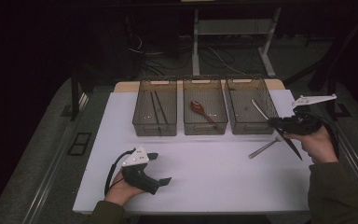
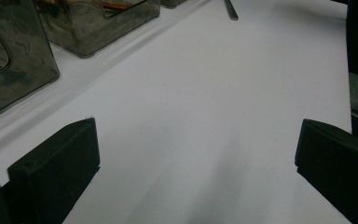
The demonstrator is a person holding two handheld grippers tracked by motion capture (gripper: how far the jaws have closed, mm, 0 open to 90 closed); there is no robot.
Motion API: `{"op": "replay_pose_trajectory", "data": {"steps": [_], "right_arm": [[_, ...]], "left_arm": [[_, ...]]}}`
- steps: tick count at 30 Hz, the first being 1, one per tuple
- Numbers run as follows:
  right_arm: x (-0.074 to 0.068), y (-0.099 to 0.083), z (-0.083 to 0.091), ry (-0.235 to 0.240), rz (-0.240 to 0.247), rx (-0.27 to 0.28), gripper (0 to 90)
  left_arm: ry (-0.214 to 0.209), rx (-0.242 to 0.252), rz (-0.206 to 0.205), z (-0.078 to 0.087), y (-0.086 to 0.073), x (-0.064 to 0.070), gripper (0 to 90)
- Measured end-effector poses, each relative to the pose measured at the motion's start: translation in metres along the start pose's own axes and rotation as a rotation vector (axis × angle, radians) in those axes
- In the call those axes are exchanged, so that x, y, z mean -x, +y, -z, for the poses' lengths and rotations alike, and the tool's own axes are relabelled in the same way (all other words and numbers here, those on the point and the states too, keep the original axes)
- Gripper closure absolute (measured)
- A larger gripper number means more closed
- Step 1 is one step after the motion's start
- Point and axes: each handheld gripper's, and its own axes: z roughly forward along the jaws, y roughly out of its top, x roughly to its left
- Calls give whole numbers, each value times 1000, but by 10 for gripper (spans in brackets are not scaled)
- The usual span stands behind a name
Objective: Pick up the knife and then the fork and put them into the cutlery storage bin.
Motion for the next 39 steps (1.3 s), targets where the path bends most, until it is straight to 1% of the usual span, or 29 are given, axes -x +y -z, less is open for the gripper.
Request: {"op": "replay_pose_trajectory", "data": {"steps": [4,11,12,18,23,26,29,31,34,36,37,39], "right_arm": [[4,12,-5,-9,0,15,795],[7,31,-18,-41,4,2,794],[8,33,-20,-47,9,4,794],[15,46,-33,-69,4,19,794],[20,58,-46,-85,0,15,795],[23,66,-54,-91,13,22,794],[26,74,-61,-104,15,27,794],[29,80,-65,-107,9,32,794],[34,87,-71,-108,4,47,794],[37,91,-76,-108,0,52,794],[39,92,-79,-119,-5,55,794],[42,93,-85,-123,-2,53,794]], "left_arm": [[1,0,-2,1,0,0,0],[1,0,0,1,0,1,0],[2,-1,-2,1,0,1,0],[6,-2,-1,1,1,1,0],[5,2,0,1,1,1,0],[3,4,0,1,1,2,0],[3,4,-5,2,2,2,0],[1,11,-2,2,2,3,0],[-1,8,-4,2,2,2,0],[0,5,-5,2,2,2,0],[-1,6,-4,2,2,2,0],[-1,8,-5,2,1,3,0]]}}
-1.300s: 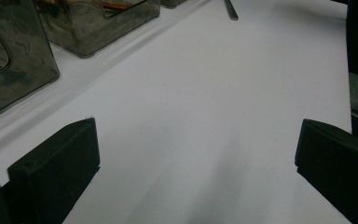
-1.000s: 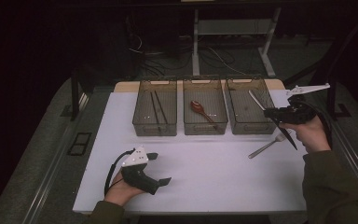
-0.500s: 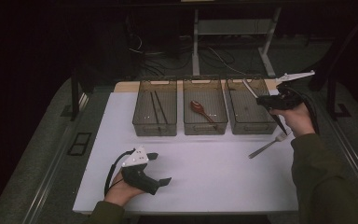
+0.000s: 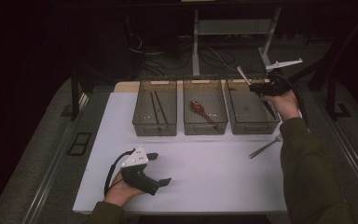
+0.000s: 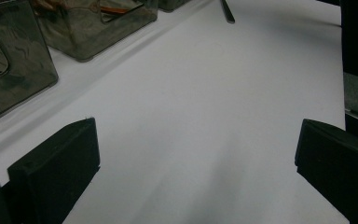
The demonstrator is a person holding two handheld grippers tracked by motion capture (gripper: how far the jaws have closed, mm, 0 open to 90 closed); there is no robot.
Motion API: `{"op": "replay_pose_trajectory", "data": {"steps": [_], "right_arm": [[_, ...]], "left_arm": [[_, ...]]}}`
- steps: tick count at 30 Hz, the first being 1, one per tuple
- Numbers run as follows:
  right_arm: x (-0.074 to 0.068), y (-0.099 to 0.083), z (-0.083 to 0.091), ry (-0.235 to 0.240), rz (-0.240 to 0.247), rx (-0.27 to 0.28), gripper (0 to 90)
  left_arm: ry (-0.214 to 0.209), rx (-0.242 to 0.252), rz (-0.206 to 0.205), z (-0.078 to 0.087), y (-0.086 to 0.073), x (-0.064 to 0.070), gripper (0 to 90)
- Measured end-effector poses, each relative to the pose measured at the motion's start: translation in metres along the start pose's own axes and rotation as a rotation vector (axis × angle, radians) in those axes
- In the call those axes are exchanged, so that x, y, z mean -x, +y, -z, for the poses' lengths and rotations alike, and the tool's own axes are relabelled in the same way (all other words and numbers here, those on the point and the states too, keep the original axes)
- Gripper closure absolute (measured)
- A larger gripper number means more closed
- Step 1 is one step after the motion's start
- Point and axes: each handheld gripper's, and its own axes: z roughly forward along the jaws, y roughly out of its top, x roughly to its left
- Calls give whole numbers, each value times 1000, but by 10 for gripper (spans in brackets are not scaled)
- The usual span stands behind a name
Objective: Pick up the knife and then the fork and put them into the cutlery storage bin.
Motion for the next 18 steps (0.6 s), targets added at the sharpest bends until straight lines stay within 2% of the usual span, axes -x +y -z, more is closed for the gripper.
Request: {"op": "replay_pose_trajectory", "data": {"steps": [7,9,12,15,18], "right_arm": [[8,-5,-15,-28,5,-3,793],[8,-7,-18,-23,2,-8,793],[7,-11,-25,-33,24,-35,793],[7,-16,-31,-34,25,-49,793],[5,-20,-37,-39,36,-90,794]], "left_arm": [[5,1,8,2,-1,0,0],[4,0,8,2,-1,0,0],[3,-3,8,1,-1,1,0],[2,2,9,1,-1,1,0],[2,1,10,1,-2,0,0]]}}
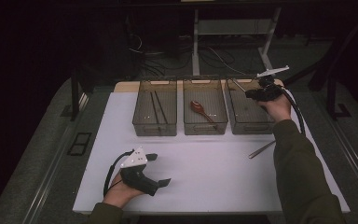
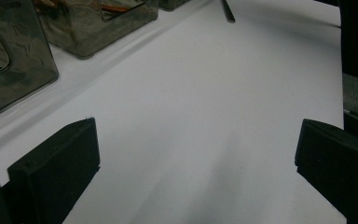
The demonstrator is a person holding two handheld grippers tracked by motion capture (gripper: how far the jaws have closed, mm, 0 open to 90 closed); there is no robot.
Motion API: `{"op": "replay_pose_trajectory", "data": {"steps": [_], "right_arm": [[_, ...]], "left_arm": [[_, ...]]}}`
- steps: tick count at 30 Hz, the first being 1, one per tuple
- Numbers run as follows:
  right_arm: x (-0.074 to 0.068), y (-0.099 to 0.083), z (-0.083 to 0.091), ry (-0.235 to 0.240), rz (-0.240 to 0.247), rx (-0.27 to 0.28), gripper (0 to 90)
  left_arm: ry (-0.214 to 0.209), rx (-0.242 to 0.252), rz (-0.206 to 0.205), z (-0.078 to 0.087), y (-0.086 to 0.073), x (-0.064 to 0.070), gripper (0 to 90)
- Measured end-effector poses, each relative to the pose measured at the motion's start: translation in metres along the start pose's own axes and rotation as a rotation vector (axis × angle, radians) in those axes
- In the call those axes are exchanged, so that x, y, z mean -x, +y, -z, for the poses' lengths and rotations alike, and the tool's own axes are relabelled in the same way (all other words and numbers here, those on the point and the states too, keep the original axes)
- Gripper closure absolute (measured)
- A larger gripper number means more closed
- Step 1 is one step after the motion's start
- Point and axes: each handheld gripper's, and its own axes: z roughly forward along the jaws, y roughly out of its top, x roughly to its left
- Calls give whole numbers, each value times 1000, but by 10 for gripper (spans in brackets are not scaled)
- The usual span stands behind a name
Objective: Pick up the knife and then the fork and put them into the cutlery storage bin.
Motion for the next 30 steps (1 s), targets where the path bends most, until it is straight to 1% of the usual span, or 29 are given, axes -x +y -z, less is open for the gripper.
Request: {"op": "replay_pose_trajectory", "data": {"steps": [3,5,6,7,9,12,13,14,15,16,18,21,24,25,27,30], "right_arm": [[-1,-3,-5,-1,-4,-37,794],[-2,-4,-9,-3,-4,-72,794],[-2,-5,-10,-12,-1,-87,794],[-2,-5,-11,-14,-12,-104,794],[-1,-6,-14,-24,-3,-139,793],[0,-7,-16,-46,2,-167,799],[0,-6,-16,-44,0,-163,817],[2,-6,-14,-39,-12,-149,804],[3,-5,-12,-23,-34,-124,768],[3,-4,-10,-12,-52,-108,764],[3,-3,-6,-20,-47,-103,741],[2,-4,-2,-1,-68,-93,670],[0,-5,5,2,-67,-85,594],[0,-6,8,7,-71,-80,563],[-2,-7,15,35,-88,-72,517],[-7,-10,29,43,-74,-50,478]], "left_arm": [[-2,0,-1,0,0,1,0],[-3,1,0,0,0,1,0],[-3,0,-2,0,0,1,0],[-4,-1,-3,0,1,1,0],[-5,-2,-2,0,0,1,0],[-4,-2,-1,-1,0,1,0],[-6,-2,-2,-1,0,1,0],[-5,-2,-2,-1,0,1,0],[-5,-2,-2,-1,1,1,0],[-6,-1,-1,-1,1,1,0],[-6,0,-2,-1,1,1,0],[-7,-1,-2,-1,1,2,0],[-7,2,-3,-1,1,2,0],[-6,4,-5,-1,1,2,0],[-7,2,-8,-1,1,2,0],[-5,-5,-9,-1,2,2,0]]}}
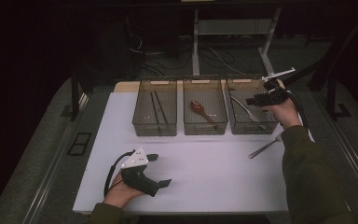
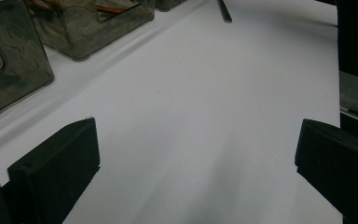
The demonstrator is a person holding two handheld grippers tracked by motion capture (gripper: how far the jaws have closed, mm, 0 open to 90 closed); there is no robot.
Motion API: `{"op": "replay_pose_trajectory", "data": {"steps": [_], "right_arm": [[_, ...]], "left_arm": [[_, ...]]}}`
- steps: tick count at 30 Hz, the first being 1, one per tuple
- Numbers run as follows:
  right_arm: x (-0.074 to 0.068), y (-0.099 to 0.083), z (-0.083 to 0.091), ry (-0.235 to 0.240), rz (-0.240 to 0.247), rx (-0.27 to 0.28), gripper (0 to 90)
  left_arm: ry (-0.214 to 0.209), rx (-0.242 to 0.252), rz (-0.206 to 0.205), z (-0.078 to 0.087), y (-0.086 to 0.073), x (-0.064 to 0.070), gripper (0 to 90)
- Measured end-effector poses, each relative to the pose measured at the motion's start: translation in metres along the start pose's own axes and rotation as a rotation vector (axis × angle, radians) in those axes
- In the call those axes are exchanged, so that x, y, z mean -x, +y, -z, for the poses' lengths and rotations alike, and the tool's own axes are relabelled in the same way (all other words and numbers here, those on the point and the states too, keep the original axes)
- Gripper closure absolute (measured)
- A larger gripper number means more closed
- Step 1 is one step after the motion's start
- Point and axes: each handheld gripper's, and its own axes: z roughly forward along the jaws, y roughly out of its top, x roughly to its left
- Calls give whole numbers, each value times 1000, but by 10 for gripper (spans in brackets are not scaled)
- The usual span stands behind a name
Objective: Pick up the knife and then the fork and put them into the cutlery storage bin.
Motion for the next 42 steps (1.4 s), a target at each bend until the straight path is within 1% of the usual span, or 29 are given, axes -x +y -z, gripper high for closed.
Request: {"op": "replay_pose_trajectory", "data": {"steps": [4,8,11,12,14,17,19,20,22,24,28,30,31,33,35,42], "right_arm": [[-7,-7,23,23,18,42,447],[-13,-18,44,53,27,58,440],[-16,-27,59,77,21,75,450],[-18,-30,63,76,21,73,456],[-20,-36,70,71,28,71,479],[-24,-48,80,73,23,89,535],[-25,-57,84,82,26,88,584],[-26,-62,85,76,33,85,615],[-27,-72,85,75,44,73,668],[-27,-81,83,55,50,60,734],[-21,-100,75,26,50,31,830],[-17,-106,69,13,48,2,873],[-14,-109,66,6,44,-4,896],[-10,-113,61,5,35,-16,900],[-7,-116,54,-4,38,-40,900],[1,-122,33,-55,57,-103,900]], "left_arm": [[3,-2,-2,0,0,1,0],[4,-3,0,-1,0,1,0],[5,-4,-1,-1,1,2,0],[5,-4,-1,-1,1,2,0],[5,-2,0,-1,1,2,0],[6,0,1,-1,1,2,0],[7,0,1,0,1,2,0],[7,1,2,0,1,2,0],[7,2,2,0,1,2,0],[8,1,3,0,1,2,0],[10,1,3,-1,1,2,0],[9,-1,1,-1,1,2,0],[10,-4,-1,-1,1,2,0],[10,-3,1,-1,1,2,0],[10,0,1,-1,1,2,0],[11,-6,-1,-1,0,2,0]]}}
